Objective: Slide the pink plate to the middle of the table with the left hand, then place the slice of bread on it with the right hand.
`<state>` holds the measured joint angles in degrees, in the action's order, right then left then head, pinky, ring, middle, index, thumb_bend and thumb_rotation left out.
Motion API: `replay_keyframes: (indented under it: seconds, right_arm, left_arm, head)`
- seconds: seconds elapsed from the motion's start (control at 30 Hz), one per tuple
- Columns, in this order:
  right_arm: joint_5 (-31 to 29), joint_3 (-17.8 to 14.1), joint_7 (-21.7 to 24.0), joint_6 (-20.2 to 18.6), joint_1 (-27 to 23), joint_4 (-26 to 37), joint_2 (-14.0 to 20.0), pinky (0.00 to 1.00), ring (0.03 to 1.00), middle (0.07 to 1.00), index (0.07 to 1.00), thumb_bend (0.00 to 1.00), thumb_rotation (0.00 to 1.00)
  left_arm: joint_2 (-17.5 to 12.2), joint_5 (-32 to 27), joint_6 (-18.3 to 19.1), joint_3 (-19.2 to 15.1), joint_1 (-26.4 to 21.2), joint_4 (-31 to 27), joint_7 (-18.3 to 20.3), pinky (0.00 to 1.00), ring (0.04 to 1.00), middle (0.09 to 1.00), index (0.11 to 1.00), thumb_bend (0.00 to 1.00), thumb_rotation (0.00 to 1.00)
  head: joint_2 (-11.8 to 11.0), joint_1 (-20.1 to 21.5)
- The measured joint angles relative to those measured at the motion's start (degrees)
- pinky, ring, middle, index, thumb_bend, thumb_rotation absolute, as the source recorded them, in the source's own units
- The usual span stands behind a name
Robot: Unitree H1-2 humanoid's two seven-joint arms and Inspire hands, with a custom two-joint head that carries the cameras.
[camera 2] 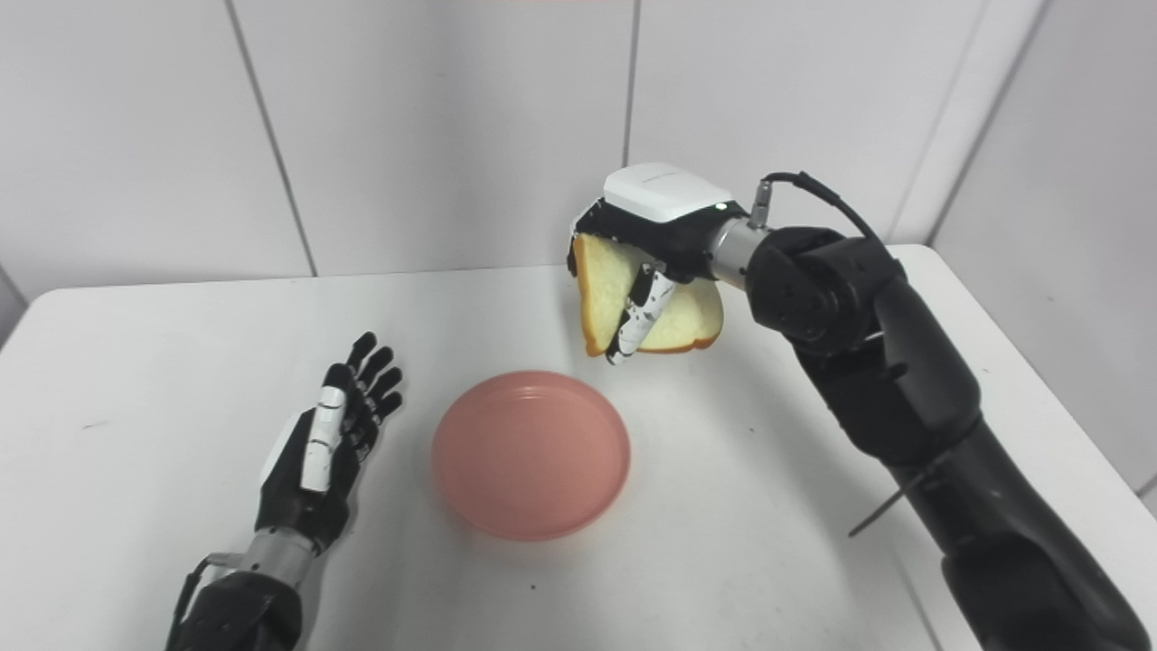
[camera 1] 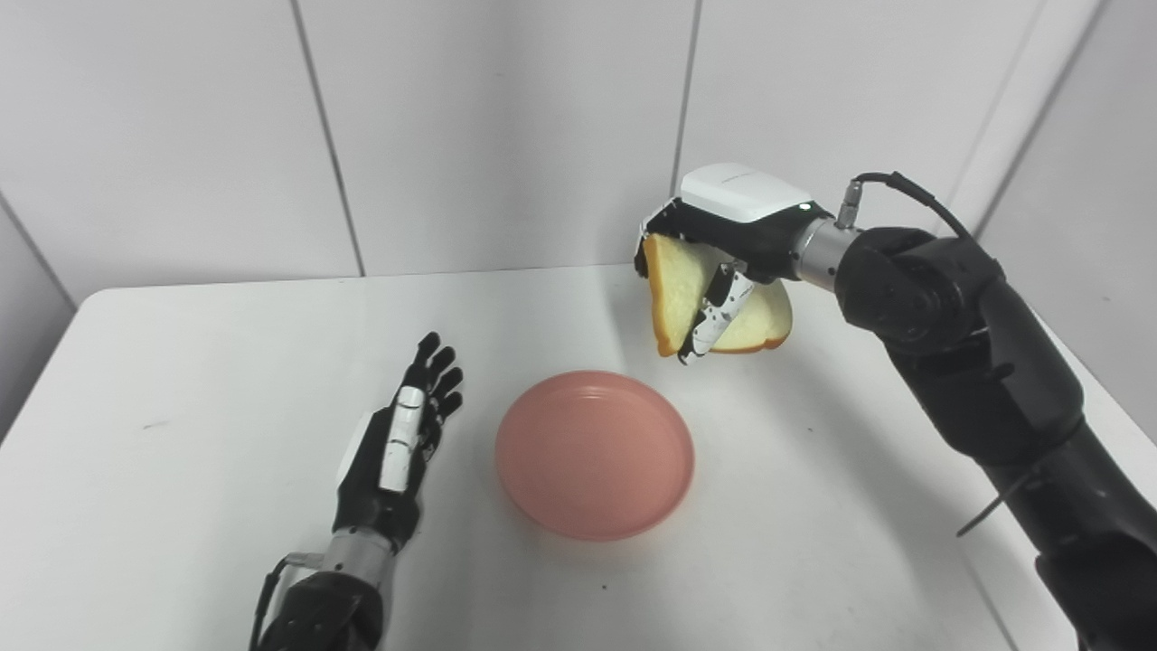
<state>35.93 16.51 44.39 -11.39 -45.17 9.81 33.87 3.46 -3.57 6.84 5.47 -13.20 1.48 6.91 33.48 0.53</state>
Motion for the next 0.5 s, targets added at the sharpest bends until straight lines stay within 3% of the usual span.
replay_keyframes:
  seconds: [0.3, 0.37, 0.47, 0.5]
  right_arm:
    - [-2.0, 3.6, 0.8, 0.5, -1.5, 0.1, -5.1, 0.33, 0.360, 0.477, 0.564, 0.50, 0.00]
    - [-1.8, 4.7, 1.3, 0.4, -1.7, 0.1, -6.0, 0.29, 0.391, 0.504, 0.506, 0.51, 0.00]
    - [-1.3, 5.9, 1.9, 0.3, -1.6, 0.1, -7.3, 0.31, 0.353, 0.471, 0.553, 0.50, 0.00]
    - [-1.0, 6.4, 1.9, 0.4, -1.5, 0.1, -7.9, 0.30, 0.371, 0.498, 0.515, 0.51, 0.00]
  left_arm:
    - [2.3, 0.2, 0.0, 0.1, -0.2, 0.0, -2.0, 0.96, 0.958, 0.968, 0.970, 0.71, 1.00]
    - [2.4, 0.8, 0.0, 0.2, -0.3, 0.0, -2.2, 0.96, 0.955, 0.965, 0.968, 0.70, 1.00]
    - [2.4, 1.3, 0.0, 0.1, -0.3, -0.1, -2.7, 0.96, 0.953, 0.963, 0.967, 0.70, 1.00]
    - [2.4, 1.3, 0.1, 0.1, -0.3, -0.2, -2.8, 0.96, 0.951, 0.961, 0.964, 0.70, 1.00]
  head:
    - [0.5, -1.8]
    - [0.7, -1.9]
    - [0.9, -1.9]
    - [1.1, -1.9]
